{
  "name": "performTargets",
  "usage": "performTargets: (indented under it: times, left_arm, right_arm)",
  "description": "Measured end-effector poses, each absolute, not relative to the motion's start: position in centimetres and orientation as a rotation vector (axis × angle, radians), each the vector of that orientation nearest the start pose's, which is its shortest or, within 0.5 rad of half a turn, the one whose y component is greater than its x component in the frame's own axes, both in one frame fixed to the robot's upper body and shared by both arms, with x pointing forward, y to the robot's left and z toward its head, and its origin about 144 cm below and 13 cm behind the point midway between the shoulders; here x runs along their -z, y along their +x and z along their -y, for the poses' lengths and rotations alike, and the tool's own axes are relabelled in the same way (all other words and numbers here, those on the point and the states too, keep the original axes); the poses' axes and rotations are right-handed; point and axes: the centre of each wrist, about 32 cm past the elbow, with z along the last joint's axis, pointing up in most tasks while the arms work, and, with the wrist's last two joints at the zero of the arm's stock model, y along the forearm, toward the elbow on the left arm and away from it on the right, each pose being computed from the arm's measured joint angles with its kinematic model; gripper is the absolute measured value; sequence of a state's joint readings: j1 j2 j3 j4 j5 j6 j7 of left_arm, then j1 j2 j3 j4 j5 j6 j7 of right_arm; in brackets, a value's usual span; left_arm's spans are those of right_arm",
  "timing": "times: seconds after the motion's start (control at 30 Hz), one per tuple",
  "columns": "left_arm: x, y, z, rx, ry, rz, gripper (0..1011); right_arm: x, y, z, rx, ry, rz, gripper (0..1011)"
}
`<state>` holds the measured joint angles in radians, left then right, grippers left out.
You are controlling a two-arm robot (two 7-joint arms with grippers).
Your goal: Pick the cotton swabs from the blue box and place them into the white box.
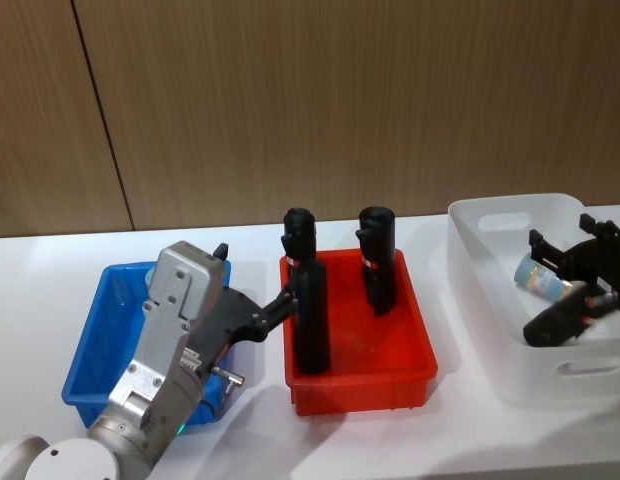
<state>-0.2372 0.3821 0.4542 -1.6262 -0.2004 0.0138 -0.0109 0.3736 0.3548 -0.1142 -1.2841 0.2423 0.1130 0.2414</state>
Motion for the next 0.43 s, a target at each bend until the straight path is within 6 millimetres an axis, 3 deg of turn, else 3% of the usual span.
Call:
performTargets:
  times: [0.23,0.43]
  left_arm:
    - [-120.44,49.20,-19.84,-1.124,0.061,0.268,1004]
    - [-120.44,49.20,-19.84,-1.124,0.061,0.268,1004]
  right_arm:
    - [-120.21,55.38,33.19,1.310,-0.115,0.054,986]
    - [-120.25,55.17,33.31,1.299,-0.103,0.060,1002]
